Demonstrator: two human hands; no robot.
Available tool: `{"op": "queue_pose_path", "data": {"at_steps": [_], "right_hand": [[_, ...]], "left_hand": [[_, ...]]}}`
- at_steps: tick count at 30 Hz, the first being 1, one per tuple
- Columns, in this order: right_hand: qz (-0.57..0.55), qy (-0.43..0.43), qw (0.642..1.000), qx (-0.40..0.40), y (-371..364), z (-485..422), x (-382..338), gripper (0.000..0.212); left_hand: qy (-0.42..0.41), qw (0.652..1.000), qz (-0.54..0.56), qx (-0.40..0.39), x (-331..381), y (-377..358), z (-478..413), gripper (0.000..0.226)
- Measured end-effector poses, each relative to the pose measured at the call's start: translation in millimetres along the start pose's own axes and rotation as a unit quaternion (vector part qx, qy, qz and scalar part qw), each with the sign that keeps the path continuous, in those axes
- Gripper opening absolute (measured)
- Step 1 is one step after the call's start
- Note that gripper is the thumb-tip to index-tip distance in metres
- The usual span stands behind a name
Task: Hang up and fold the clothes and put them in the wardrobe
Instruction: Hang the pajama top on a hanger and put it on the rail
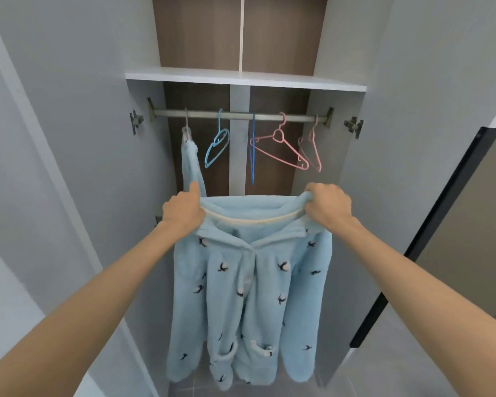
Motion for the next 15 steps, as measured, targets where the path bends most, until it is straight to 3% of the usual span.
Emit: {"op": "queue_pose_path", "data": {"at_steps": [4, 8, 15], "right_hand": [[-0.032, -0.048, 0.997, -0.046, -23.9, -29.4, 8.2, 0.032], [-0.072, -0.064, 0.991, -0.088, -54.6, -66.6, 15.6, 0.031], [-0.079, -0.058, 0.977, -0.192, -114.2, -155.7, 22.0, 0.027]], "left_hand": [[0.003, 0.98, 0.183, -0.074, -17.7, -17.6, -38.1, 0.008], [0.0, 0.952, 0.285, -0.112, -19.0, -33.9, -73.1, 0.004], [0.024, 0.938, 0.34, -0.062, -23.9, -58.3, -142.2, 0.008]]}}
Point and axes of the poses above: each hand's wrist, its own z-axis away from the middle knuckle, its own y-axis out of the back of the hand, x = y × z, the point moved 7 cm from there along -z, towards the middle knuckle, and after that the axes turned 13 degrees about -x, right-handed, at the moved point
